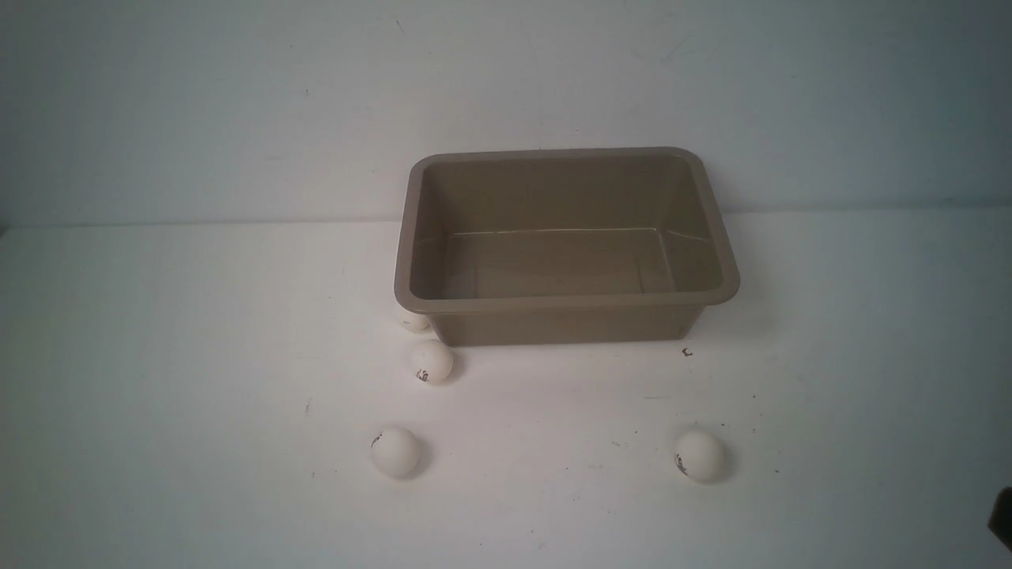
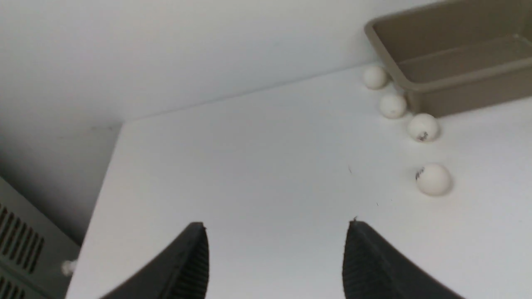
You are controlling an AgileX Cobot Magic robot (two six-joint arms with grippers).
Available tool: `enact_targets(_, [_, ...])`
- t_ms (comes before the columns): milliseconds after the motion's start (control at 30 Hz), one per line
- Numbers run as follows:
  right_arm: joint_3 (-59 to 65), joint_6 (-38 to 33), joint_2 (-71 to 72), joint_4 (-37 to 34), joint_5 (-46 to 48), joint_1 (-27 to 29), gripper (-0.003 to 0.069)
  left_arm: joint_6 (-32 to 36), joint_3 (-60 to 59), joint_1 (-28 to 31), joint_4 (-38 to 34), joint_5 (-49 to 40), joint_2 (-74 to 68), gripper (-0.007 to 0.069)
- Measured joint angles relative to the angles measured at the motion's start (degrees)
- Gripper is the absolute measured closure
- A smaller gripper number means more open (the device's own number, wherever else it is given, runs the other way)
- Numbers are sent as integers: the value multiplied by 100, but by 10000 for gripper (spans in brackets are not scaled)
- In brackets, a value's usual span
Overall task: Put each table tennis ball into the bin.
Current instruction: Use the right arm to clamp the table tennis ball closest to it
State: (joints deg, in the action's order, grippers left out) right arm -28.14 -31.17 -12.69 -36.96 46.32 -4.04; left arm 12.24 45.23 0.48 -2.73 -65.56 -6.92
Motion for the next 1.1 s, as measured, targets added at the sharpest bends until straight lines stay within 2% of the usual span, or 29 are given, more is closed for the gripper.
enact_targets(133, [0,-88,-13,-140,10,0,74,224,0,0,-526,182,-451,230])
enact_targets(200, [0,-222,-16,-249,75,0,74,625,0,0,-1020,553,-876,230])
enact_targets(300, [0,-289,-23,-271,160,0,74,934,-25,0,-1204,719,-1129,230])
enact_targets(467, [0,-372,-388,-347,249,0,74,1379,-47,0,-1265,748,-1560,226])
enact_targets(600, [-56,-613,-937,-466,423,0,74,1635,-47,0,-1283,843,-1684,192])
enact_targets(767, [-523,-1092,-1703,-545,563,0,74,1719,-47,0,-1301,1222,-1691,165])
enact_targets(1100, [-1621,-1168,-3235,-478,1150,0,74,1756,-47,0,-1636,1324,-1744,164])
